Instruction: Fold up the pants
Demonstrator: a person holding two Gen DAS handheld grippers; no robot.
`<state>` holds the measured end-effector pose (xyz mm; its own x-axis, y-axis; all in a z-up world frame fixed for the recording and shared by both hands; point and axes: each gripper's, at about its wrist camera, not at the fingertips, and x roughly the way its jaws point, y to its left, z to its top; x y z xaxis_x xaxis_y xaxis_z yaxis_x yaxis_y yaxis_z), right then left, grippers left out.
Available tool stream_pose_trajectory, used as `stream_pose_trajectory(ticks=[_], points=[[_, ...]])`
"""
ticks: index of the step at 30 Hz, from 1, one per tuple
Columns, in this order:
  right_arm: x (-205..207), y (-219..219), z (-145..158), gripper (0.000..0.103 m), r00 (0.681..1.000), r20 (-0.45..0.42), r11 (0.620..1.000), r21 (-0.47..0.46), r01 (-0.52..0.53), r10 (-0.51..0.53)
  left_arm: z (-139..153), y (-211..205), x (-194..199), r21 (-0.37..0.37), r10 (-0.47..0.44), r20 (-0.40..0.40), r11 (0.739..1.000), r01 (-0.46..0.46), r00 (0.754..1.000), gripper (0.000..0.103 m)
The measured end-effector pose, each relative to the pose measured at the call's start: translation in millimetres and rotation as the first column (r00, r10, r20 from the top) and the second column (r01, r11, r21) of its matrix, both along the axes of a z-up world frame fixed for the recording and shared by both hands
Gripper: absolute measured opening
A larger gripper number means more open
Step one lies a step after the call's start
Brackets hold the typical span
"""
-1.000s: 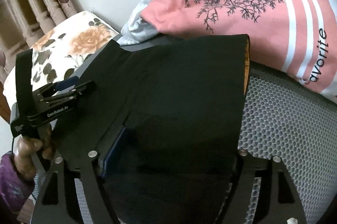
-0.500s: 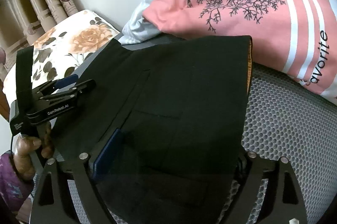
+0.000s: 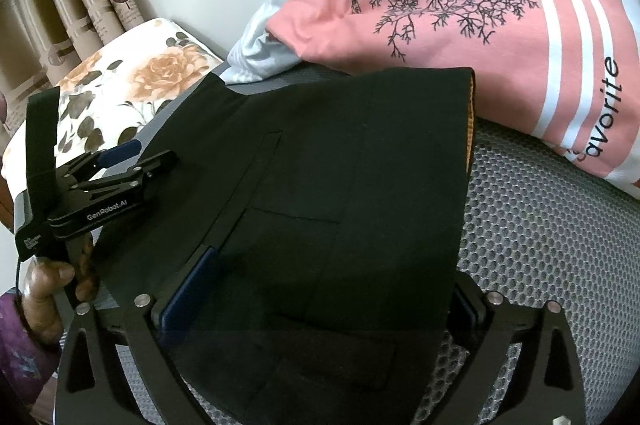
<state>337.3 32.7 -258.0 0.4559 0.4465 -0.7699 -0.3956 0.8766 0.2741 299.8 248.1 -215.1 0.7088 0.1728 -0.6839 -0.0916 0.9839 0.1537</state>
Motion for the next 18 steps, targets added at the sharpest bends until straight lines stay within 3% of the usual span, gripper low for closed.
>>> stream_pose_trajectory(ticks=[5, 9, 11, 18], points=[[-5, -5, 3, 0.100, 0.999, 0.019, 0.999, 0.001, 0.039, -0.039, 2, -2, -2, 0.028, 0.014, 0.015, 1.000, -0.014, 1.000, 0.079], [-16, -16, 16, 0.101, 0.989, 0.105, 0.995, 0.027, 0.101, -0.103, 12, 1, -14, 0.045, 0.058, 0.094, 0.997, -0.062, 0.994, 0.089], [-21, -18, 19, 0.101, 0.987, 0.105, 0.993, 0.033, 0.116, -0.118, 16, 4, -19, 0.047, 0.086, 0.124, 0.995, -0.093, 0.989, 0.092], [-56, -14, 37, 0.102, 0.985, 0.132, 0.991, 0.088, 0.099, -0.110, 22, 1, -36, 0.070, 0.128, 0.122, 0.988, -0.137, 0.984, 0.095]])
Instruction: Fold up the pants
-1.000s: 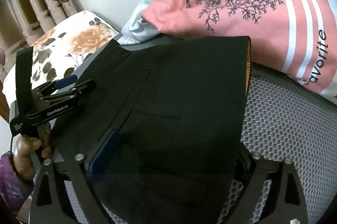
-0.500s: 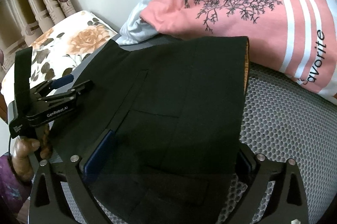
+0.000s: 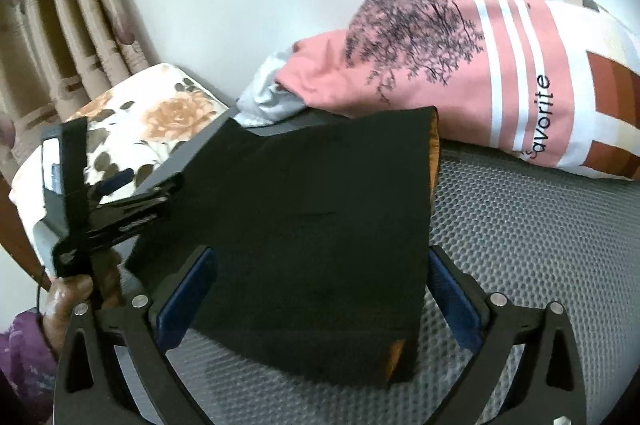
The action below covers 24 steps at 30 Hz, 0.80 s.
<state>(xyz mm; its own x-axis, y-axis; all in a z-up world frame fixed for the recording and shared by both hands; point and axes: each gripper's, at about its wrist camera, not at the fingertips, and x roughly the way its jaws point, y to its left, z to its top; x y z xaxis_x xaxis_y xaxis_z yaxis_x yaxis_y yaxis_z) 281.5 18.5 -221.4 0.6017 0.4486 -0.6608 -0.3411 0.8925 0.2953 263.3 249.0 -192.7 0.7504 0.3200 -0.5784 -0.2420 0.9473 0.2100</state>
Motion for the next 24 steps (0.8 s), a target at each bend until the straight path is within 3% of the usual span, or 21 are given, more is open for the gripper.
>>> stream_pose_trajectory(ticks=[5, 10, 13, 19, 24], points=[[-21, -3, 17, 0.102, 1.000, 0.003, 0.999, 0.031, 0.013, -0.013, 36, -13, -31, 0.014, -0.021, 0.068, 1.000, 0.020, 0.997, 0.103], [-47, -12, 42, 0.102, 0.997, 0.049, 0.998, 0.045, 0.053, -0.055, 88, -28, -70, -0.025, -0.067, 0.183, 0.997, 0.073, 0.981, 0.103], [-63, -17, 63, 0.103, 0.994, 0.090, 0.997, 0.045, 0.056, -0.060, 116, -40, -90, -0.034, -0.085, 0.206, 0.995, 0.094, 0.975, 0.103], [-100, -29, 112, 0.103, 0.982, 0.179, 0.996, 0.079, 0.052, -0.065, 171, -54, -139, -0.162, -0.161, 0.293, 0.963, 0.215, 0.942, 0.103], [-127, -36, 149, 0.103, 0.967, 0.243, 0.995, 0.086, 0.053, -0.073, 203, -70, -172, -0.132, -0.135, 0.348, 0.973, 0.191, 0.928, 0.103]])
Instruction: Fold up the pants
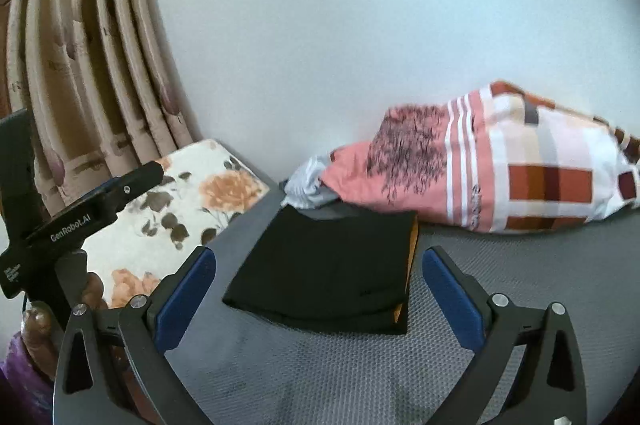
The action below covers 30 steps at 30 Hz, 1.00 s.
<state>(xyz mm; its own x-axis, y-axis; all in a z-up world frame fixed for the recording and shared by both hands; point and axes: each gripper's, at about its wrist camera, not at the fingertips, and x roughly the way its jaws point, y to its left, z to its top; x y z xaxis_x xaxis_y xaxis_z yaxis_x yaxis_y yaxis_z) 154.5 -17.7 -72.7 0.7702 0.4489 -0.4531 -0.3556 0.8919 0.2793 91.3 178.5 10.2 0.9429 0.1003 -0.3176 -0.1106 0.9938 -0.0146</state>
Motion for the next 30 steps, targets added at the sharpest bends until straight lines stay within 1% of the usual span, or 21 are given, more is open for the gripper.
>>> stream_pose_trajectory(ticks=[3, 6, 12, 18, 21, 30], points=[[-18, -4, 14, 0.103, 1.000, 0.028, 1.000, 0.001, 0.001, -0.001, 11, -12, -15, 0.058, 0.021, -0.010, 0.998, -0.020, 1.000, 0.103], [-32, -5, 22, 0.103, 0.999, 0.039, 1.000, -0.007, -0.001, 0.001, 16, -19, -30, 0.068, 0.009, -0.008, 0.998, -0.009, 1.000, 0.103], [-54, -9, 30, 0.103, 0.999, 0.043, 1.000, -0.014, 0.010, -0.009, 20, -25, -53, 0.054, -0.004, -0.025, 0.999, 0.006, 1.000, 0.103], [-66, -10, 33, 0.103, 0.999, 0.032, 1.000, -0.015, 0.009, -0.009, 17, -25, -67, 0.045, -0.002, -0.030, 0.999, 0.003, 1.000, 0.103], [-71, -6, 34, 0.103, 1.000, 0.029, 1.000, -0.027, 0.000, 0.001, 14, -23, -69, 0.030, -0.011, -0.043, 0.999, 0.013, 0.999, 0.103], [-77, 1, 32, 0.103, 1.000, 0.013, 0.999, -0.030, -0.019, 0.019, 5, -25, -73, 0.038, -0.020, -0.067, 0.999, 0.023, 0.998, 0.103]])
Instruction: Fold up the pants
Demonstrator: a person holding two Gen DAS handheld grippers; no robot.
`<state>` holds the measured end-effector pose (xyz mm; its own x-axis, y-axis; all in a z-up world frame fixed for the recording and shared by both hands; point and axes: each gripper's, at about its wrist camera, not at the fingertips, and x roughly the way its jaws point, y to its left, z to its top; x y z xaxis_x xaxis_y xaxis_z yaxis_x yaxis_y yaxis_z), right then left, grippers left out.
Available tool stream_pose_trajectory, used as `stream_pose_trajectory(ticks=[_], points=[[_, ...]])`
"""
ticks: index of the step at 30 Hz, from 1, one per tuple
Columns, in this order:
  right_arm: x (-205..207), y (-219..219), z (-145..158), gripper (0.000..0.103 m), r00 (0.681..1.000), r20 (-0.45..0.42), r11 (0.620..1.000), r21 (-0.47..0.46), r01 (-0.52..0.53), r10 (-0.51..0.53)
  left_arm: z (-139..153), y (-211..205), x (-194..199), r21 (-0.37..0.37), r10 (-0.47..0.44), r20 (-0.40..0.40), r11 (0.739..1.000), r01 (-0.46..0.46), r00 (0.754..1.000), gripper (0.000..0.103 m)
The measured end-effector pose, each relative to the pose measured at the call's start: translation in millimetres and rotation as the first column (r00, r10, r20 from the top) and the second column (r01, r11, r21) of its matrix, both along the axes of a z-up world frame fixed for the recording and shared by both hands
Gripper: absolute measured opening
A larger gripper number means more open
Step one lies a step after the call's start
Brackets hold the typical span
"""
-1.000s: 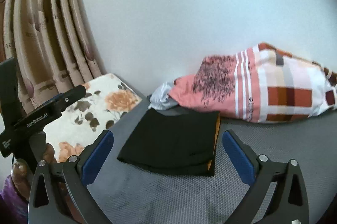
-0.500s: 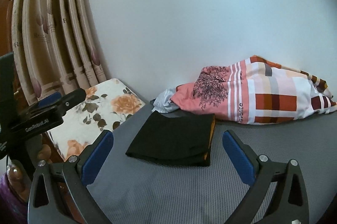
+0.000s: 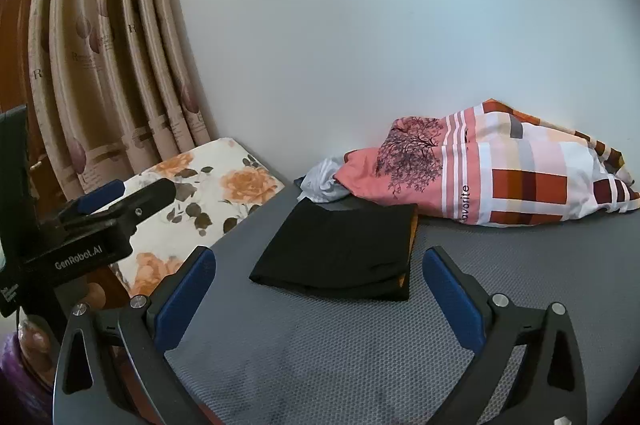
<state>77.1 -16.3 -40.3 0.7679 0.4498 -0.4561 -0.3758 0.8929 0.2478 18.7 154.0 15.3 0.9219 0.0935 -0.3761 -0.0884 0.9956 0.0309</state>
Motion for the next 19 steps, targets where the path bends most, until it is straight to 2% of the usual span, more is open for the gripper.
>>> stream_pose_trajectory(ticks=[9, 14, 19], points=[[1, 2, -6, 0.103, 1.000, -0.018, 1.000, -0.005, -0.009, 0.009, -6, -1, 1, -0.004, -0.014, -0.005, 1.000, 0.014, 1.000, 0.103], [2, 4, -10, 0.103, 0.999, -0.032, 1.000, -0.007, -0.012, 0.012, -9, -2, -6, 0.010, 0.032, 0.063, 0.999, -0.033, 0.998, 0.103], [2, 6, -11, 0.103, 0.999, -0.034, 1.000, -0.012, -0.022, 0.022, -9, 7, -5, -0.024, 0.056, 0.050, 0.998, -0.055, 0.997, 0.103]])
